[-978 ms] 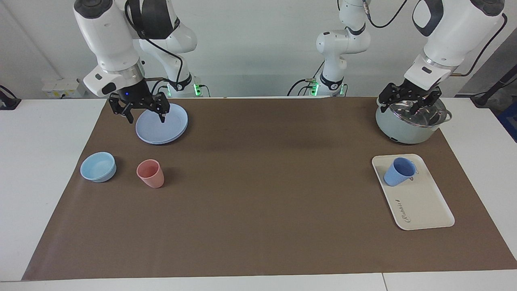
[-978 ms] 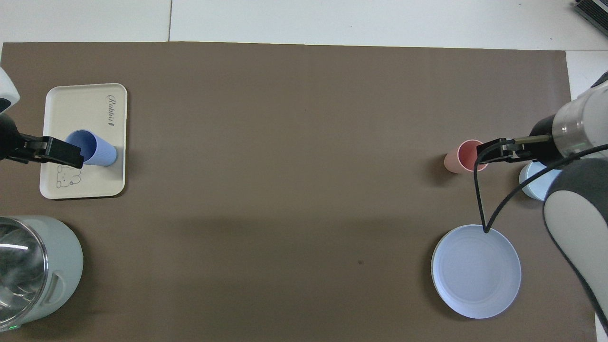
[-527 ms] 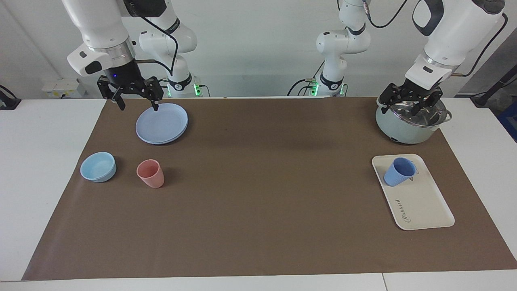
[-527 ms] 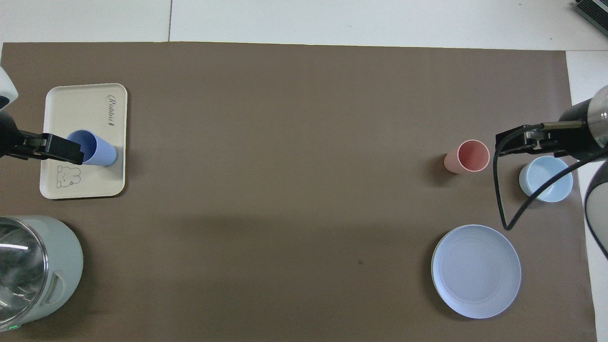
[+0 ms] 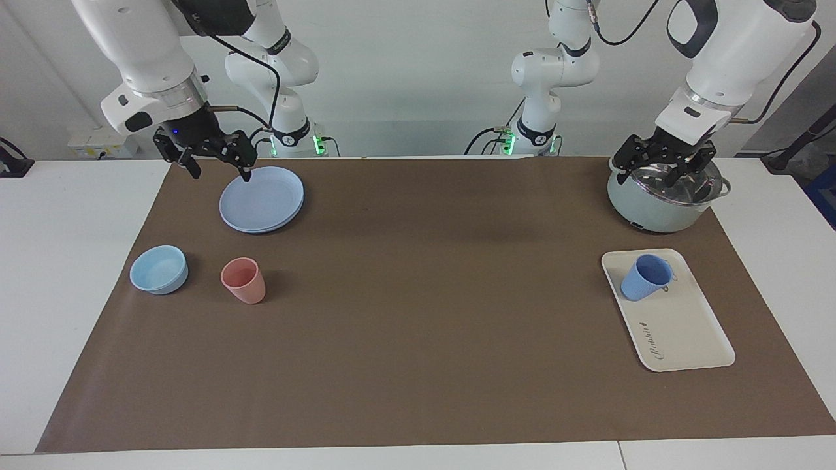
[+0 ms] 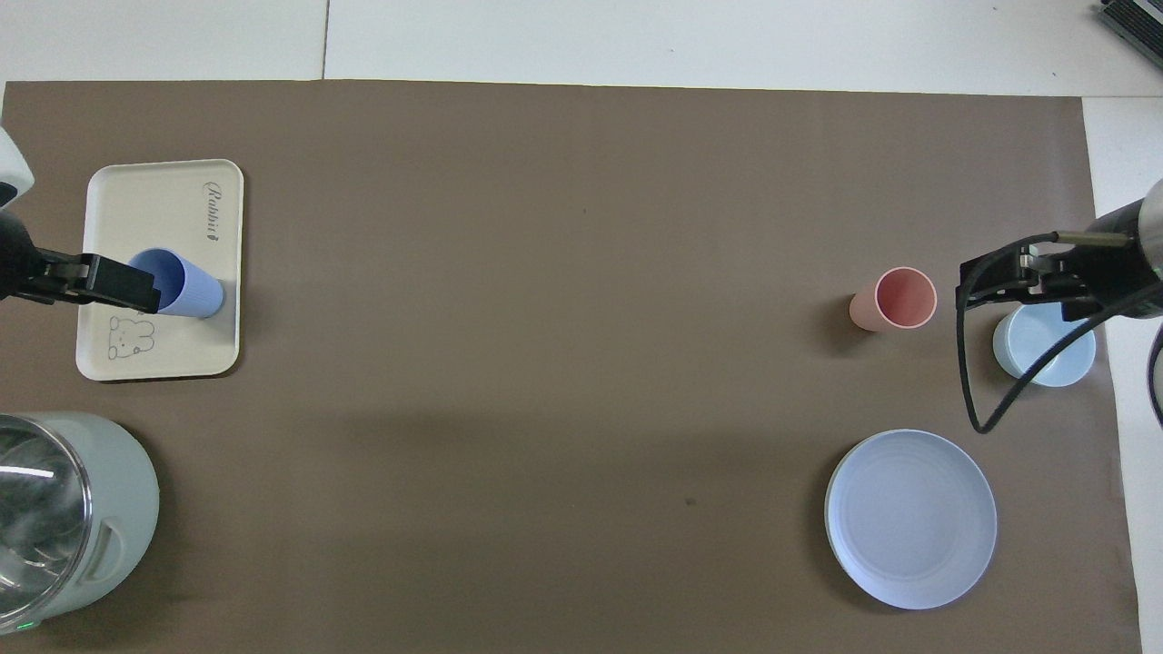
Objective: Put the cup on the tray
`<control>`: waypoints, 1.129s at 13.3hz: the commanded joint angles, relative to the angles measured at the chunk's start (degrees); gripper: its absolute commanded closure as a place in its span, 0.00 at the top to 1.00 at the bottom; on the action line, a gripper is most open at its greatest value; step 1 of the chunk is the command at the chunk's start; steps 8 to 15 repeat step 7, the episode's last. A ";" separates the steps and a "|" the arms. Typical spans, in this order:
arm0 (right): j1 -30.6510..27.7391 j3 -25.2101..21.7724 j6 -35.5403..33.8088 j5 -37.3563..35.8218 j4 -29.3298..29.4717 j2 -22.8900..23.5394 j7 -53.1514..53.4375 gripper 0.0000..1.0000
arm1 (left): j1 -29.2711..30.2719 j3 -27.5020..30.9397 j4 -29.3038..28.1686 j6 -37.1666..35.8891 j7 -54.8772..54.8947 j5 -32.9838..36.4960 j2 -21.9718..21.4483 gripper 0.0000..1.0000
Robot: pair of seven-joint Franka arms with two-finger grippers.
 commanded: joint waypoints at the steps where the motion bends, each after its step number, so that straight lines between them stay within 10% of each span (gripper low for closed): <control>1: -0.42 0.23 0.70 -0.14 -1.48 -1.21 0.63 1.00 | 0.23 -0.04 -0.70 0.34 -0.61 -0.29 -0.74 1.00; 15: 0.10 0.32 1.05 0.03 -1.57 -1.21 0.80 1.00 | 0.15 -0.04 -1.23 0.34 -0.61 -0.29 -0.92 1.00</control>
